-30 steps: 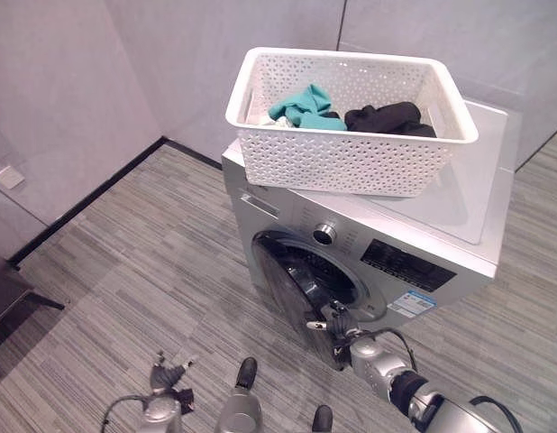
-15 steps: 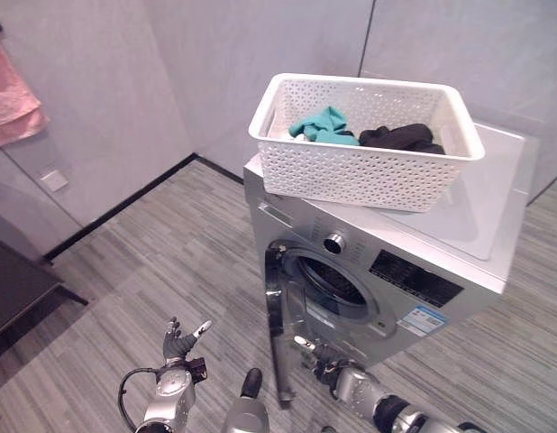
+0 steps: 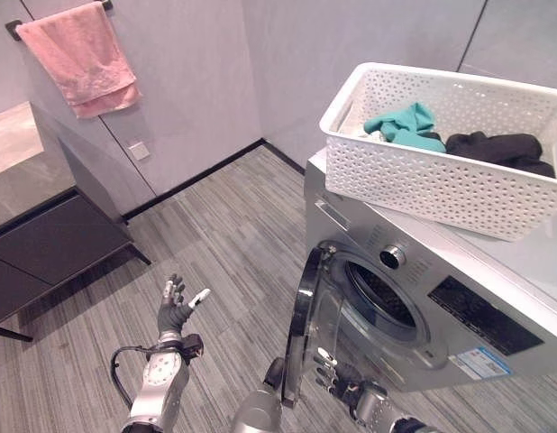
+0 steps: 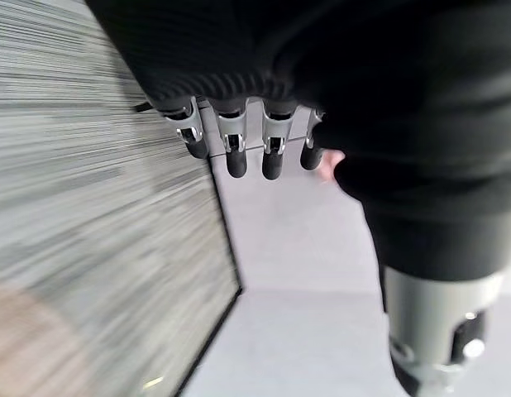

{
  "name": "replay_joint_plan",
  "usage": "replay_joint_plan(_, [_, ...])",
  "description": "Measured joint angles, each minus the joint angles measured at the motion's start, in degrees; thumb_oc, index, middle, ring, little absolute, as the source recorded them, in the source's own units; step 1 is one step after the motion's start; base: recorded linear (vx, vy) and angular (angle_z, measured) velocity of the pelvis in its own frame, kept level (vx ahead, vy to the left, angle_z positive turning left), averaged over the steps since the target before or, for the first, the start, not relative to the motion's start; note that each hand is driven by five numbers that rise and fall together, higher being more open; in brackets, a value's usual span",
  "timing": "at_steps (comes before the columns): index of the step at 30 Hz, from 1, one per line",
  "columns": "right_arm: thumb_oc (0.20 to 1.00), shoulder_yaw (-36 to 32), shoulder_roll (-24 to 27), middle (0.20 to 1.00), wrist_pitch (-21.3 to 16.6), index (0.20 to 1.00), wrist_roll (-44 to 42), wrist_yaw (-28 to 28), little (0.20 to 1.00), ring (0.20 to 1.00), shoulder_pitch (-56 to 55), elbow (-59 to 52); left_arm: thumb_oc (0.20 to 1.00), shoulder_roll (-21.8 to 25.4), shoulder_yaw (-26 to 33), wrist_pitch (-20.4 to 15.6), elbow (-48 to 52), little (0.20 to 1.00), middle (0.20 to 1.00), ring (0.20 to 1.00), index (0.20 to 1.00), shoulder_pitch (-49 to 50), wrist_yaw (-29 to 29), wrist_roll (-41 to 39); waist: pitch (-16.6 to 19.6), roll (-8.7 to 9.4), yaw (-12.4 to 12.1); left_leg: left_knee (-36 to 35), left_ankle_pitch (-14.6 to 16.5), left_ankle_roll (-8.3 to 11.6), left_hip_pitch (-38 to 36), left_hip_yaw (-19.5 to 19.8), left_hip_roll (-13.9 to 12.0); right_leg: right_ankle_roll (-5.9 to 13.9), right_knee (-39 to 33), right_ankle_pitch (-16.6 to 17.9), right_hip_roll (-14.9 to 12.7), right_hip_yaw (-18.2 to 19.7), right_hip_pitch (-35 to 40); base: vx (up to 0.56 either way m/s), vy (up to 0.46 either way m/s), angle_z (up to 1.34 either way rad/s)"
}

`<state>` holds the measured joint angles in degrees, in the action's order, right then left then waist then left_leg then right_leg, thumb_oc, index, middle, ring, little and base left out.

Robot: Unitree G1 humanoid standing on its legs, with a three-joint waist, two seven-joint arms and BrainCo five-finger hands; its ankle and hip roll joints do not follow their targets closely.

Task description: Grab the laundry basket,head to the washer,open it,put in the laundry and shut it.

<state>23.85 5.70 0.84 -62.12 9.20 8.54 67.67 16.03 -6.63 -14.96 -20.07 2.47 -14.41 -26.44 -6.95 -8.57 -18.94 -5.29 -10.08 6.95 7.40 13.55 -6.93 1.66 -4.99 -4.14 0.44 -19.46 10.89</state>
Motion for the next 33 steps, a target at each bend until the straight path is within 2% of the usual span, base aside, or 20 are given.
replay_joint_plan(3, [1.0,-2.3,0.3,1.0,0.4,1.0,0.0,0.2,1.0,1.0,-0.7,0.6,1.0,0.7,0.2,0.0,0.0,1.0,1.0,1.0,1.0,-0.2,0.0,0.0,0.0,1.81,0.6,0.2,-0.7,0.75,-0.5,0.2,0.7,0.81,1.7,-1.8,-0.6,-0.1,-0.2,-0.12,-0.113,0.13])
replay_joint_plan(5, [1.0,-3.9,0.4,1.0,-0.1,1.0,-0.1,0.2,1.0,1.0,0.1,0.2,1.0,1.8,0.2,0.1,0.6,1.0,1.0,1.0,1.0,-0.4,0.0,0.0,-1.3,3.62,1.1,1.7,-0.7,0.74,-0.1,0.6,0.6,0.76,4.3,-3.4,-0.6,0.3,-1.0,-0.28,-0.145,0.08])
replay_joint_plan(7, [1.0,-5.9,0.6,1.0,-0.5,1.0,-0.2,0.2,1.0,1.0,1.0,-0.5,1.0,1.7,0.3,0.1,2.2,1.0,1.0,1.0,1.0,-0.8,-0.1,0.0,-3.0,4.36,1.1,3.7,-1.0,1.27,1.4,1.9,0.2,0.25,5.8,-4.5,0.2,0.0,-2.0,-0.25,-0.07,0.14])
replay_joint_plan(8, [1.0,-6.8,0.9,1.0,-1.1,1.0,-0.6,0.1,1.0,1.0,1.8,-1.4,1.0,1.7,0.1,0.1,3.3,1.0,1.0,1.0,1.0,-1.1,0.0,-0.1,-3.5,4.75,1.2,4.2,-2.0,2.8,3.1,2.4,-0.2,-0.31,6.1,-4.7,1.4,-0.2,-2.9,-0.33,-0.095,0.58])
replay_joint_plan(9, [1.0,-9.8,2.4,1.0,-1.8,1.0,-1.9,0.0,1.0,1.0,1.9,-2.7,1.0,1.2,-1.0,0.1,4.4,1.0,1.0,1.0,1.0,-2.2,0.1,-0.4,-4.8,4.25,1.3,5.3,-4.3,5.42,7.3,3.8,-1.1,-1.65,8.3,-5.4,4.1,-1.3,-6.1,-0.26,-0.145,1.1])
replay_joint_plan(10, [1.0,-10.3,2.9,1.0,-2.4,1.0,-2.7,-0.2,1.0,1.0,1.8,-5.2,1.0,0.7,-1.2,0.0,5.7,1.0,1.0,1.0,1.0,-2.8,0.3,-0.8,-6.0,4.2,2.7,5.1,-7.8,6.49,10.4,2.8,-0.8,-3.94,9.3,-6.1,4.2,-2.3,-8.3,-0.29,-0.198,1.38])
replay_joint_plan(11, [1.0,-10.3,3.3,1.0,-2.9,1.0,-2.9,-0.3,1.0,1.0,1.7,-6.1,1.0,0.0,-1.0,-0.3,5.8,1.0,1.0,1.0,1.0,-3.0,0.6,-0.8,-6.7,4.32,3.1,4.8,-9.3,5.0,12.1,0.6,-1.0,-5.36,10.3,-5.8,4.2,-5.1,-9.8,-0.16,-0.131,0.95])
replay_joint_plan(12, [1.0,-10.8,3.6,1.0,-3.1,1.0,-3.1,-0.3,1.0,1.0,1.2,-6.7,1.0,0.2,-0.7,-0.2,5.7,1.0,1.0,1.0,1.0,-2.1,1.1,-1.4,-8.0,6.48,2.3,6.2,-5.6,4.04,12.4,-3.2,-0.3,-7.37,11.9,-5.6,3.0,-5.2,-12.2,-0.36,-0.153,0.34])
replay_joint_plan(13, [1.0,-10.9,2.0,1.0,-3.0,1.0,-3.6,-0.1,1.0,1.0,1.7,-7.9,1.0,3.2,-0.7,0.1,5.9,1.0,1.0,1.0,1.0,-0.6,1.9,-2.7,-9.4,12.77,1.6,14.6,1.7,-0.8,14.6,-8.6,3.2,-7.63,12.9,-5.0,-1.1,-4.2,-16.1,-0.22,-0.083,0.11])
replay_joint_plan(14, [1.0,-10.9,2.1,1.0,-3.1,1.0,-4.1,-0.1,1.0,1.0,0.9,-8.4,1.0,4.1,-0.7,0.4,5.6,1.0,1.0,1.0,1.0,-0.7,2.5,-2.8,-10.1,14.92,2.8,18.3,3.8,-0.58,14.2,-10.1,4.2,-8.18,13.1,-4.0,-2.7,-4.8,-17.3,-0.29,-0.102,0.47])
replay_joint_plan(15, [1.0,-11.4,2.7,1.0,-3.3,1.0,-4.5,0.4,1.0,1.0,-0.8,-10.8,1.0,3.8,-0.3,0.6,5.6,1.0,1.0,1.0,1.0,0.0,4.1,-2.8,-11.3,15.74,4.4,30.1,8.3,-1.16,14.9,-12.1,4.1,-7.81,13.8,-3.5,-4.6,-5.4,-18.6,-0.06,-0.009,0.63])
replay_joint_plan(16, [1.0,-12.6,4.0,1.0,-3.5,1.0,-4.6,0.6,1.0,1.0,-2.7,-10.7,1.0,3.4,-0.4,0.8,5.6,1.0,1.0,1.0,1.0,0.4,4.9,-2.8,-11.3,15.51,5.5,30.7,10.0,-1.6,11.8,-13.2,3.3,-7.51,14.0,-3.2,-5.3,-5.7,-18.7,-0.06,0.104,0.61])
replay_joint_plan(17, [1.0,-13.7,4.9,1.0,-3.5,1.0,-4.7,0.6,1.0,1.0,-3.6,-10.0,1.0,2.7,-0.5,0.8,6.0,1.0,1.0,1.0,1.0,1.0,6.2,-2.8,-11.6,13.9,7.0,28.7,11.3,-2.7,7.4,-13.8,1.5,-6.62,14.8,-3.2,-5.8,-6.2,-18.8,0.02,0.115,0.31])
replay_joint_plan(18, [1.0,-14.9,6.3,1.0,-3.3,1.0,-4.8,0.7,1.0,1.0,-5.2,-10.1,1.0,2.1,-0.7,0.7,6.0,1.0,1.0,1.0,1.0,0.2,6.6,-2.7,-11.9,13.96,8.7,26.4,13.1,-2.38,5.9,-14.2,1.7,-6.82,15.2,-3.0,-6.6,-6.8,-19.6,-0.07,0.221,0.41])
replay_joint_plan(19, [1.0,-17.2,6.3,1.0,-3.3,1.0,-5.2,1.3,1.0,1.0,-6.2,-11.5,1.0,1.6,-0.2,0.9,5.8,1.0,1.0,1.0,1.0,-0.9,6.6,-2.8,-11.6,11.81,10.8,27.8,17.0,-2.69,5.6,-17.5,0.6,-5.97,15.1,-2.6,-7.4,-8.8,-20.4,-0.07,0.105,0.46])
replay_joint_plan(21, [1.0,-18.4,7.3,1.0,-3.5,1.0,-6.5,0.9,1.0,1.0,-7.4,-12.0,1.0,1.4,-1.4,0.8,6.9,1.0,1.0,1.0,1.0,-3.9,7.3,-2.6,-11.0,9.59,13.8,15.6,16.4,-1.95,0.9,-18.9,-1.8,-4.4,15.2,-0.8,-6.4,-9.5,-22.5,-0.11,0.13,0.27])
replay_joint_plan(23, [1.0,-18.5,6.8,1.0,-3.3,1.0,-6.8,0.9,1.0,1.0,-7.0,-11.9,1.0,1.4,-2.3,0.9,7.0,1.0,1.0,1.0,1.0,-6.3,7.4,-2.3,-11.0,9.44,14.8,10.8,16.2,-1.76,0.1,-18.7,-1.3,-3.44,15.9,0.2,-6.7,-9.6,-24.4,-0.1,0.098,0.09])
replay_joint_plan(25, [1.0,-17.5,4.4,1.0,-3.3,1.0,-6.8,0.9,1.0,1.0,-6.8,-12.4,1.0,1.7,-4.6,0.9,7.0,1.0,1.0,1.0,1.0,-7.3,7.6,-2.2,-10.9,10.88,14.0,10.2,15.6,-2.41,0.2,-18.7,0.3,-2.41,15.6,1.6,-8.3,-9.3,-24.9,-0.11,0.107,0.17])
replay_joint_plan(30, [1.0,-10.1,2.1,1.0,-3.3,1.0,-6.5,1.3,1.0,1.0,-0.1,-15.1,1.0,2.7,-5.3,1.3,7.4,1.0,1.0,1.0,1.0,-4.4,7.9,-2.1,-11.1,10.98,12.5,10.1,14.4,-3.57,1.7,-18.7,1.5,-1.59,11.6,5.4,-8.4,-8.4,-24.9,-0.09,0.074,-0.04])
replay_joint_plan(33, [1.0,-6.3,1.6,1.0,-3.5,1.0,-4.9,1.4,1.0,1.0,3.6,-15.9,1.0,2.8,-5.4,1.4,7.6,1.0,1.0,1.0,1.0,-4.1,7.9,-1.8,-11.4,10.73,11.3,9.7,13.8,-3.45,1.7,-18.6,1.3,-1.92,11.2,5.8,-8.1,-8.4,-25.0,-0.1,0.07,0.01])
